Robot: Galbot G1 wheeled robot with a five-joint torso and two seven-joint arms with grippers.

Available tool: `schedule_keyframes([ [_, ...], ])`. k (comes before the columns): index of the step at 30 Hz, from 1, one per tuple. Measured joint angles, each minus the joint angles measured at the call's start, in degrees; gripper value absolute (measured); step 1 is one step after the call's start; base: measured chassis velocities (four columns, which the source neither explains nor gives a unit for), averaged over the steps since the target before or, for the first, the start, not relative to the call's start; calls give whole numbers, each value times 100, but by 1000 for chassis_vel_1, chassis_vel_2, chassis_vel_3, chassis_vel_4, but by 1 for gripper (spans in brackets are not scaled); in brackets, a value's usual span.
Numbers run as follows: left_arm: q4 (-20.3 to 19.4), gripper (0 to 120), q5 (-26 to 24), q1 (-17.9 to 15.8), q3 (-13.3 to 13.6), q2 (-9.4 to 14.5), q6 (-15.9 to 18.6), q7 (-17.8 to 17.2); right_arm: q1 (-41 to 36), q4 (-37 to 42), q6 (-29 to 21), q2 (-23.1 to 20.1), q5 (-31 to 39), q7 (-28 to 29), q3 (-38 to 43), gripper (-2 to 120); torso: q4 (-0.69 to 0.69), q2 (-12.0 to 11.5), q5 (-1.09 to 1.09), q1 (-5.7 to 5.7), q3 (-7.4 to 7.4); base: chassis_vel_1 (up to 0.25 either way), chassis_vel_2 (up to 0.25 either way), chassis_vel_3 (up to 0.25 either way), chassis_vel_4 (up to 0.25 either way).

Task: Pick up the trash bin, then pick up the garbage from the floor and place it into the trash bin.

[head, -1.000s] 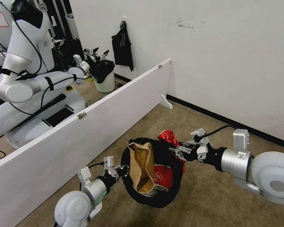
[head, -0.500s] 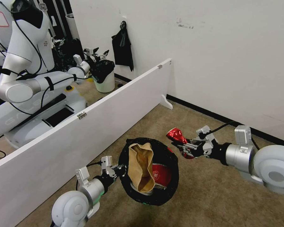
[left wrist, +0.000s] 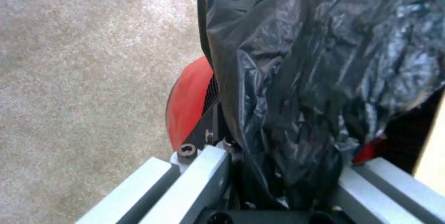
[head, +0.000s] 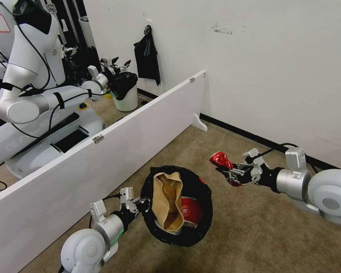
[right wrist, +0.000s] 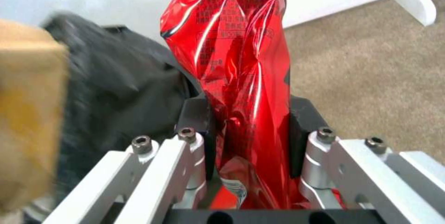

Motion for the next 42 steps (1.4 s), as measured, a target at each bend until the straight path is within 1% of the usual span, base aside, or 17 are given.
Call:
schedule_keyframes([
  [4,73,0,118,-37,23,-56,-25,0,302,213,-109,-111,539,168,-27,26,0,0,0,0,0,0,0,0,0],
  [5,73,0,118,-37,23,-56,-25,0,302,213,-109,-111,539,168,-27,26,0,0,0,0,0,0,0,0,0],
  [7,122,0,194,-70,30,-100,-47,-5,471,391,-184,-186,1006,363,-36,26,0,0,-1,0,0,0,0,0,0],
  [8,122,0,194,-70,30,-100,-47,-5,471,391,-184,-186,1006,363,-36,26,0,0,-1,0,0,0,0,0,0],
  [10,166,0,272,-110,41,-145,-77,-7,572,598,-228,-229,1474,605,-35,26,0,0,-1,0,0,0,0,0,0],
  [11,166,0,272,-110,41,-145,-77,-7,572,598,-228,-229,1474,605,-35,26,0,0,-1,0,0,0,0,0,0],
  [13,201,0,353,-149,56,-202,-114,-10,645,793,-236,-233,1875,857,-27,26,0,0,-1,0,0,0,0,0,0],
  [14,201,0,353,-149,56,-202,-114,-10,645,793,-236,-233,1875,857,-27,26,0,0,-1,0,0,0,0,0,0],
  [16,223,0,426,-158,68,-243,-145,-15,692,944,-236,-208,2163,1058,-25,26,0,0,0,0,0,0,0,0,0],
  [17,223,0,426,-158,68,-243,-145,-15,692,944,-236,-208,2163,1058,-25,26,0,0,0,0,0,0,0,0,0],
  [20,231,0,459,-161,80,-294,-176,-19,711,1228,-218,-180,2554,1357,-13,26,0,0,0,0,0,0,0,0,0],
  [22,231,0,460,-165,84,-305,-181,-23,711,1300,-199,-167,2662,1432,-11,26,0,0,-1,0,0,0,0,0,0],
  [24,222,0,460,-183,89,-344,-190,-37,691,1506,-128,-114,2934,1687,-8,26,0,0,-1,0,0,0,0,0,0],
  [25,222,0,460,-183,89,-344,-190,-37,691,1506,-128,-114,2934,1687,-8,26,0,0,-1,0,0,0,0,0,0],
  [27,191,0,448,-196,86,-374,-206,-53,624,1595,-55,-45,3108,1902,-6,26,0,0,-1,0,0,0,0,0,0],
  [31,130,0,430,-191,80,-380,-239,-69,526,1606,37,63,3250,2095,-2,26,0,0,0,0,0,0,0,0,0],
  [42,41,0,398,-222,92,-444,-320,-155,383,1598,174,280,3457,2340,-10,26,0,0,0,0,0,0,0,0,0],
])
